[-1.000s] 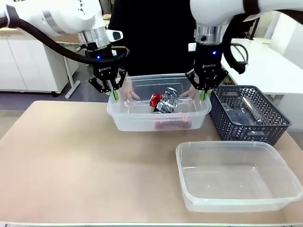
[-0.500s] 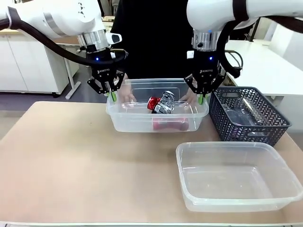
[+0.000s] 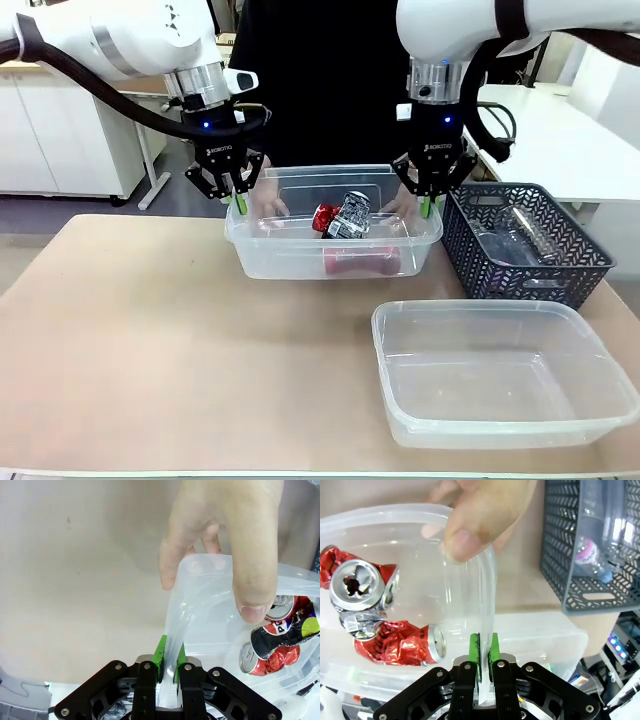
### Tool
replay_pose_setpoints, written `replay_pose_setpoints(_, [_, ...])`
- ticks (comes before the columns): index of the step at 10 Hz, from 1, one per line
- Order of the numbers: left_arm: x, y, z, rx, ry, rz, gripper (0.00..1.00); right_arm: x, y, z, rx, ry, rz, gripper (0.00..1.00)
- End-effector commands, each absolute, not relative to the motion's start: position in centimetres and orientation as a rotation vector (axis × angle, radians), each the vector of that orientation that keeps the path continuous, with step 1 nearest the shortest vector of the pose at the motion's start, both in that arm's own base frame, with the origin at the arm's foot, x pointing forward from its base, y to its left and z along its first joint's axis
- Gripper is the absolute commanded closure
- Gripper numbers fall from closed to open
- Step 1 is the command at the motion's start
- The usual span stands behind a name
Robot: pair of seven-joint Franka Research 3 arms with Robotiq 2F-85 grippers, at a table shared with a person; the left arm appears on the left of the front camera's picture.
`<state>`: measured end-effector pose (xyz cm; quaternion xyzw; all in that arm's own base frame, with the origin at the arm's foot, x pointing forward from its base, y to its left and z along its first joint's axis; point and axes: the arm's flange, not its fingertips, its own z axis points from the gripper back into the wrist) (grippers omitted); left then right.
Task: Sort the waste into each basket.
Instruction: Release the Organizing box you were holding.
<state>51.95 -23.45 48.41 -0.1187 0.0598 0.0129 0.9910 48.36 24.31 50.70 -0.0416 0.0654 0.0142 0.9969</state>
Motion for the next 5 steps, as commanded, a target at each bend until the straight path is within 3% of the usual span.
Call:
replay_pose_setpoints(1, [51.9,-23.5,48.4,-0.238,0.12,0.026,0.86,48.4,24.3,50.7,-0.083,0.131,0.028,0.91])
replay_pose_setpoints(2, [51.6,-23.6,49.1,-0.228,0.101,0.003,0.34,47.8,23.6,51.4,-0.053,0.074,0.0,0.35])
replay_pose_setpoints(3, [51.1,-23.4,50.2,-0.258,0.073,0.003,0.27,47.0,23.0,51.9,0.015,0.032,0.007,0.35])
replay_pose_setpoints(4, [50.4,-22.8,51.4,-0.267,0.03,0.007,0.0,46.2,22.4,52.6,0.068,-0.013,0.014,0.0])
replay_pose_setpoints(5, [49.6,-22.1,52.7,-0.284,-0.016,0.006,0.0,45.2,21.4,53.5,0.104,-0.067,0.002,0.31])
